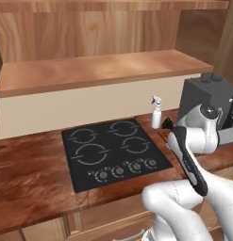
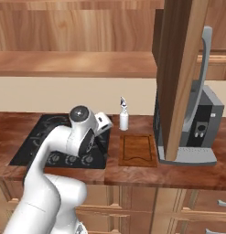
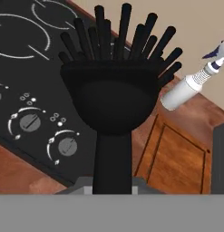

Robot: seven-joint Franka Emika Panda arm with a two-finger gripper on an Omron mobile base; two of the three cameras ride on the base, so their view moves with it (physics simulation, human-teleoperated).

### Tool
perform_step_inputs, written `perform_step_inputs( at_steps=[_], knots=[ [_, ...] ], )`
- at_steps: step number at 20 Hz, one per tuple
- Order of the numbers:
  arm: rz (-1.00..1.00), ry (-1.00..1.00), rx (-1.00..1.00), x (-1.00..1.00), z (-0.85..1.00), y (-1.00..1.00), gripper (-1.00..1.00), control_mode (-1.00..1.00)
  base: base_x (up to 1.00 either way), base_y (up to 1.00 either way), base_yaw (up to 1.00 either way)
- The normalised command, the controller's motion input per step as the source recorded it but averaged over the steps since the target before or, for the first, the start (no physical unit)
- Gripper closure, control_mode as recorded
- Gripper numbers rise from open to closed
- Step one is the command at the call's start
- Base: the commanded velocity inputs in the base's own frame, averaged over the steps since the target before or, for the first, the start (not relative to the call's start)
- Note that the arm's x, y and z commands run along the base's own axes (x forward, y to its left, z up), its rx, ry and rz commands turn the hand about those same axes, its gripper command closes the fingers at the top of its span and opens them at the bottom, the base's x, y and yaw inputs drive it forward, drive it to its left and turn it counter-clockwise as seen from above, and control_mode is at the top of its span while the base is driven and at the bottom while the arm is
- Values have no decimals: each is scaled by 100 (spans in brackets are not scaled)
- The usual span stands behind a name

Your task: Grab the spray bottle from the cabinet, then place it next to the cutting board for sanitizing. Then grab the dish brush from the countertop next to the sink and place it next to the cutting board.

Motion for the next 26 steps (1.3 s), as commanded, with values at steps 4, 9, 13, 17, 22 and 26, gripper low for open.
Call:
perform_step_inputs(
  at_steps=[4,9,13,17,22,26],
  knots=[
    [-1,0,4,93,-57,0,100,-100,0,0,0],
    [-7,7,0,82,-44,3,100,-100,0,0,0],
    [-10,21,0,61,-27,0,100,-100,0,0,0],
    [-7,22,0,43,-19,0,100,-100,0,0,0],
    [-1,7,0,39,-17,-14,100,-100,0,0,0],
    [0,3,0,35,-17,-31,100,-100,0,0,0]
  ],
)
